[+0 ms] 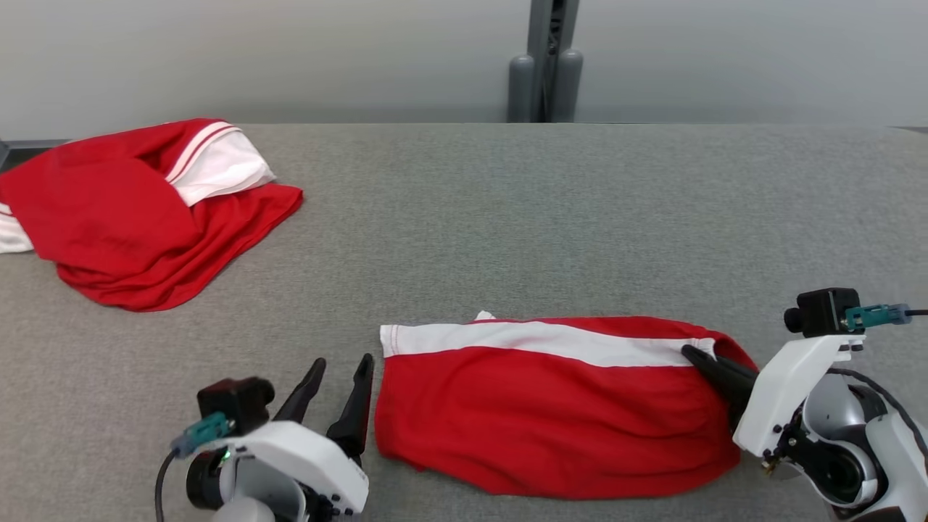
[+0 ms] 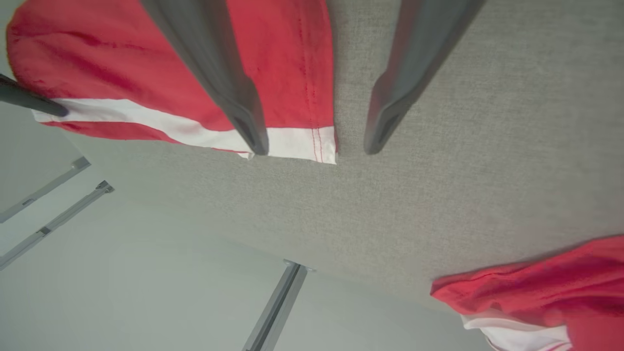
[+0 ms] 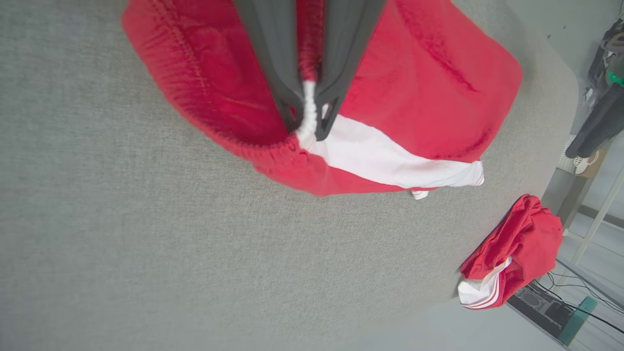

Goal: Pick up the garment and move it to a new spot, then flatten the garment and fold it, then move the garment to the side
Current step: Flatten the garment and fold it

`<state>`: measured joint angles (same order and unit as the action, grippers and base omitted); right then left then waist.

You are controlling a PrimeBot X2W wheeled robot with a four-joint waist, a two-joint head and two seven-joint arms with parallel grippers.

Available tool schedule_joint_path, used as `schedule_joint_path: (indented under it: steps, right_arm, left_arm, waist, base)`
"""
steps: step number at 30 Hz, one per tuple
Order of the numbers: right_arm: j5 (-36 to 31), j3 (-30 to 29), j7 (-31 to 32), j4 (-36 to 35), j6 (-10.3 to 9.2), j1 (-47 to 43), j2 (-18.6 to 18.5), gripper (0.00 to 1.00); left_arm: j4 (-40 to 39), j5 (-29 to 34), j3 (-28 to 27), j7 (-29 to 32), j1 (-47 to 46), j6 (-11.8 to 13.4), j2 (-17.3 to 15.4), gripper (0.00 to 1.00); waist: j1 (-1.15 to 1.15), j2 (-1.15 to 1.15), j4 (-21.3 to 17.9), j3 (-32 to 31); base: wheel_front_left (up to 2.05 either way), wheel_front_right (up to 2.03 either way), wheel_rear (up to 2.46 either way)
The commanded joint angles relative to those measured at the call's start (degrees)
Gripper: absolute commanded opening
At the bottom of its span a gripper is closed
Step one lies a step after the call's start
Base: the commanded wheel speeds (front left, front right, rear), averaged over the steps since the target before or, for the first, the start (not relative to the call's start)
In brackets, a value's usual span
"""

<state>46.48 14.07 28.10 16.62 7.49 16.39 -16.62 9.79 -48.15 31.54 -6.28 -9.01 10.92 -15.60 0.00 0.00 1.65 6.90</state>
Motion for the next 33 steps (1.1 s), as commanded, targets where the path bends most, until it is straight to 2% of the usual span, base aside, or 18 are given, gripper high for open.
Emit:
schedule_joint_path:
  steps: [1,8,13,17,29,30,31,32,33]
  right_arm:
    - [0.5,0.5,-0.7,-0.6,0.00,-0.7,-0.4,0.00]
    - [1.3,3.7,-2.3,-1.7,0.00,-0.4,-1.1,0.00]
    - [2.1,5.6,-3.2,-0.9,0.00,1.0,-1.3,0.00]
    - [2.7,6.9,-4.1,0.0,0.00,2.3,-1.1,0.00]
    - [4.7,9.9,-6.2,2.4,0.00,4.6,-1.9,0.00]
    - [4.9,10.1,-6.4,2.6,0.00,4.8,-2.0,0.00]
    - [5.1,10.3,-6.6,2.7,0.00,5.0,-2.0,0.00]
    - [5.1,10.5,-6.6,2.8,0.00,5.2,-2.1,0.00]
    - [5.4,10.7,-6.8,3.0,0.00,5.3,-2.1,0.00]
  left_arm:
    - [1.2,-0.9,-0.1,1.4,-1.8,-0.6,-0.1,1.00]
    - [10.1,-3.5,2.5,12.5,-10.5,-2.9,1.0,1.00]
    - [16.5,-4.2,3.4,18.6,-15.6,-2.5,1.6,1.00]
    - [20.8,-4.6,3.4,20.8,-18.5,-2.2,2.0,1.00]
    - [27.1,-7.4,3.0,22.9,-22.3,-5.5,4.5,1.00]
    - [27.4,-7.4,3.0,23.0,-22.5,-5.8,4.6,0.89]
    - [27.7,-7.3,3.1,23.0,-22.7,-5.9,4.7,0.68]
    - [28.1,-7.3,3.2,23.0,-22.9,-6.1,4.8,0.58]
    - [28.3,-7.4,3.2,23.0,-23.2,-6.3,4.9,0.40]
  waist:
    - [0.00,0.00,-1.0,0.1]
    - [0.00,0.00,-2.9,0.6]
    - [0.00,0.00,-3.7,1.4]
    - [0.00,0.00,-4.4,2.1]
    - [0.00,0.00,-5.0,3.1]
    - [0.00,0.00,-5.0,3.2]
    - [0.00,0.00,-5.1,3.2]
    - [0.00,0.00,-5.1,3.3]
    - [0.00,0.00,-5.1,3.3]
  base:
    - [0.00,0.00,0.00]
    - [0.00,0.00,0.00]
    - [0.00,0.00,0.00]
    - [0.00,0.00,0.00]
    - [0.00,0.00,0.00]
    - [0.00,0.00,0.00]
    - [0.00,0.00,0.00]
    - [0.00,0.00,0.00]
    - [0.00,0.00,0.00]
